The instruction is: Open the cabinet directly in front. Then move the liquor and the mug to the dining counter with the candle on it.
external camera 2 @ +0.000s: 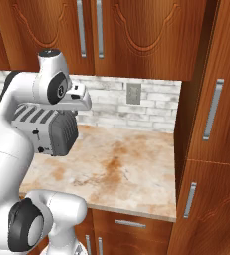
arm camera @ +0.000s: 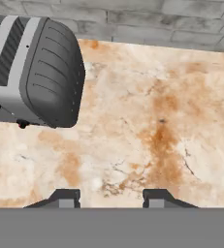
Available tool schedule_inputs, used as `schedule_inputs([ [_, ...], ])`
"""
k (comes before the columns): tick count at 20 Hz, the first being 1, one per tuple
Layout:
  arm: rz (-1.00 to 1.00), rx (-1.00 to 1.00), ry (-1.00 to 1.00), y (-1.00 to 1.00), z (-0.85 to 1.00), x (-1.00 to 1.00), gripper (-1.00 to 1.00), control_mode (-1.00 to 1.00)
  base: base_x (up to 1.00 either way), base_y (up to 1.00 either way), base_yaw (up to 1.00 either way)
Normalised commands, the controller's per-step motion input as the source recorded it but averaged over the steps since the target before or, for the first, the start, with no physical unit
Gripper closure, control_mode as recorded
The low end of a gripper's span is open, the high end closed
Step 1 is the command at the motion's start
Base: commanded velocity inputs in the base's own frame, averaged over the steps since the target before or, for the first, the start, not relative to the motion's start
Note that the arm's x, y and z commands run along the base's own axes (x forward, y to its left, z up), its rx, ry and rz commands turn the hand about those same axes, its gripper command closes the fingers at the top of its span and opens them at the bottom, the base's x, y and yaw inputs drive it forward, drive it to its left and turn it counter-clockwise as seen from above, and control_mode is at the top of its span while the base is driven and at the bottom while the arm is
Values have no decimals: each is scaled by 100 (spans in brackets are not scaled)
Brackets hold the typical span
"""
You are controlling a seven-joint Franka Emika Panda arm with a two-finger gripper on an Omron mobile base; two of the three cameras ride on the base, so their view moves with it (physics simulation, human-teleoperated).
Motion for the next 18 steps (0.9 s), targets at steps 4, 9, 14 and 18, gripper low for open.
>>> schedule_inputs([
  [4,0,0,-11,-3,4,-26,-100,-100,0,0,0],
  [9,0,0,-49,-3,39,-89,-100,-100,0,0,0],
  [14,0,0,-56,-1,53,-80,-100,-100,0,0,0],
  [18,0,0,-44,0,53,-50,-100,-100,0,0,0],
])
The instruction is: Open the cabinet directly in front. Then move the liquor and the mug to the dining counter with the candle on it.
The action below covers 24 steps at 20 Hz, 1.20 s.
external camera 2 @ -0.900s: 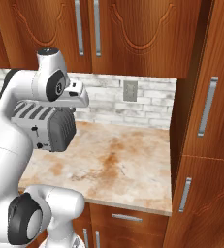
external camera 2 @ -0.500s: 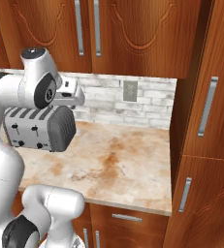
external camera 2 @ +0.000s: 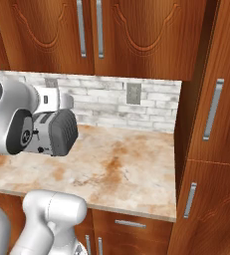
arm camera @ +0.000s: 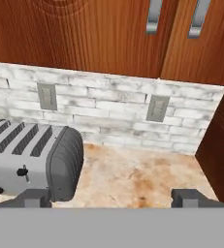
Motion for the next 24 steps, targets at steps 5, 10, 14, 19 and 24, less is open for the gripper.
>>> schedule_inputs([
  [5,0,1,-40,0,46,-43,-100,-100,0,0,0],
  [10,0,0,-36,0,42,-30,-100,-100,0,0,0],
  [14,0,0,-27,-3,37,-14,-100,-100,0,0,0],
  [19,0,1,-18,-8,42,-1,-100,-100,0,0,0],
  [24,0,1,-4,-8,41,4,-100,-100,0,0,0],
])
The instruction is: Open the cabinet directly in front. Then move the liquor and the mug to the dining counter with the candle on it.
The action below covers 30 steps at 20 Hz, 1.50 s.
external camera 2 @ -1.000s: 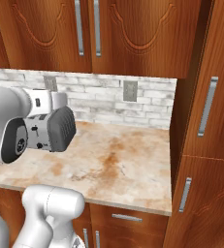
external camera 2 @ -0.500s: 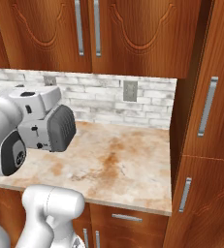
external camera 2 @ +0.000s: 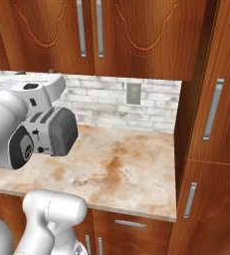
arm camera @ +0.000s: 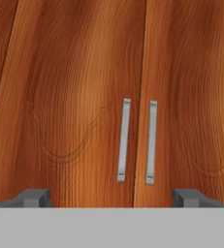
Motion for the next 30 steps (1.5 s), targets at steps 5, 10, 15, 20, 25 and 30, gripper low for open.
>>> schedule_inputs([
  [5,0,2,-4,-4,48,24,-100,-100,0,0,0],
  [10,0,1,0,0,24,50,-100,-100,0,0,0],
  [15,1,2,6,-14,4,54,-100,-100,0,0,0],
  [20,2,3,9,-26,0,46,-100,-100,0,0,0],
  [25,0,0,11,-1,0,51,-100,-100,0,0,0],
  [30,0,0,11,0,0,66,-100,-100,0,0,0],
])
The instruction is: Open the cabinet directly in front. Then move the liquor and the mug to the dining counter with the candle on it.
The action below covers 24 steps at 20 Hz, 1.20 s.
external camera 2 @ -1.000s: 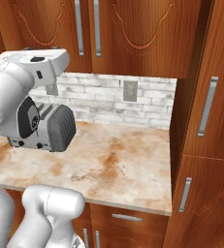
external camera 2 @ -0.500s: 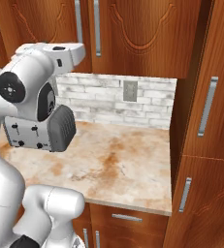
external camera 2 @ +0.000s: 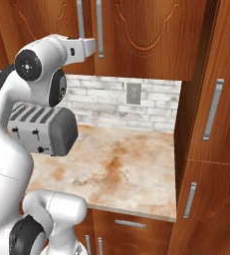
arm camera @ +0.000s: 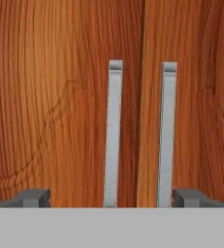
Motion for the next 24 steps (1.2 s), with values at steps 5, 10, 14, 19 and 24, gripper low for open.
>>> schedule_inputs([
  [5,0,0,11,0,0,82,-100,-100,0,0,0],
  [10,0,0,4,0,-3,95,-100,-100,0,0,0],
  [14,0,0,0,0,-18,98,-100,-100,0,0,0],
  [19,0,0,0,-5,-25,78,100,-100,0,0,0],
  [24,0,0,0,0,0,0,100,-100,0,0,0],
])
